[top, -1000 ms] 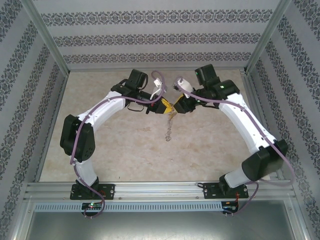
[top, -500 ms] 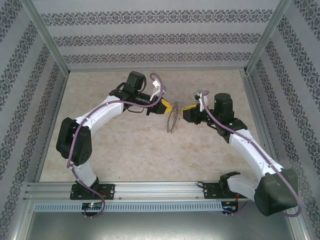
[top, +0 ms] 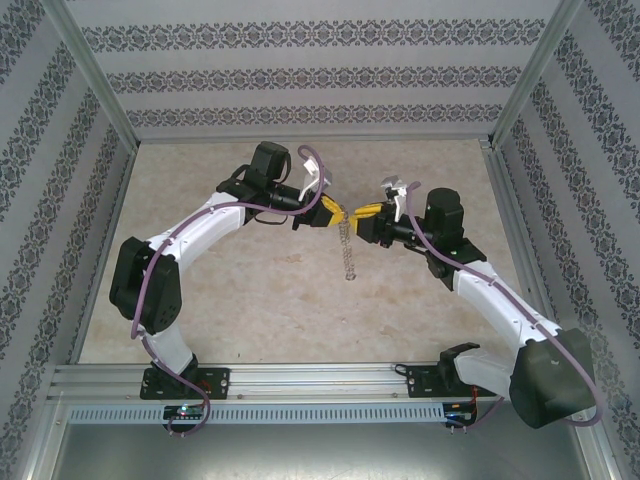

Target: Put the keys on the keyring

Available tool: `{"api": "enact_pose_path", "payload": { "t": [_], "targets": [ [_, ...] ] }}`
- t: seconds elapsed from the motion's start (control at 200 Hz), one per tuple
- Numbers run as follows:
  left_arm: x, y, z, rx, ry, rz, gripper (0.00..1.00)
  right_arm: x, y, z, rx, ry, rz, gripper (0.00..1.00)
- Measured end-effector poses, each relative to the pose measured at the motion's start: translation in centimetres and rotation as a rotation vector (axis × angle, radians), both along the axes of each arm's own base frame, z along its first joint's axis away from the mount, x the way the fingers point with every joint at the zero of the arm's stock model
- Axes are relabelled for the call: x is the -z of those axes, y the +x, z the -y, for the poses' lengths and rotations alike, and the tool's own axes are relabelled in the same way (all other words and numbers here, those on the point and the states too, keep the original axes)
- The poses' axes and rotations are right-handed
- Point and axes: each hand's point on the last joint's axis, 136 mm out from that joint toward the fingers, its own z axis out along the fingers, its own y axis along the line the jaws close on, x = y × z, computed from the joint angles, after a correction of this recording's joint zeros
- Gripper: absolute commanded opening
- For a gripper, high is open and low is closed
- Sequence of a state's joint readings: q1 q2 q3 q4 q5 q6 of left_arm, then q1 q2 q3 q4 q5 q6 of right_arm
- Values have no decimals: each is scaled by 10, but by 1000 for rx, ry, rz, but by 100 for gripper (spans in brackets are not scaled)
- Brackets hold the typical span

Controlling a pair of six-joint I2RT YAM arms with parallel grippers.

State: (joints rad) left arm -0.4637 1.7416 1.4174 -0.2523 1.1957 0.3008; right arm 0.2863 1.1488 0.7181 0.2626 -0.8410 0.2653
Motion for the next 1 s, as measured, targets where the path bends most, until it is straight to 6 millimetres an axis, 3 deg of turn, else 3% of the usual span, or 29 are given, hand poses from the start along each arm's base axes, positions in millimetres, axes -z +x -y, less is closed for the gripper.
{"api": "enact_pose_path", "payload": {
  "t": [0.32, 0.475, 0.709, 0.999],
  "targets": [
    [-1, 1, 0, -3, 0, 6, 0, 6, -4, -5, -46, 6, -25, 25],
    [-1, 0, 0, -3, 0, 6, 0, 5, -5, -7, -55, 7, -23, 0],
    [-1, 0, 0, -7, -2, -3, 0, 8, -6, -8, -64, 7, -34, 0],
    [6, 0, -3, -33, 15, -37, 0, 19, -8, -23, -110, -12, -65, 0]
  ]
}}
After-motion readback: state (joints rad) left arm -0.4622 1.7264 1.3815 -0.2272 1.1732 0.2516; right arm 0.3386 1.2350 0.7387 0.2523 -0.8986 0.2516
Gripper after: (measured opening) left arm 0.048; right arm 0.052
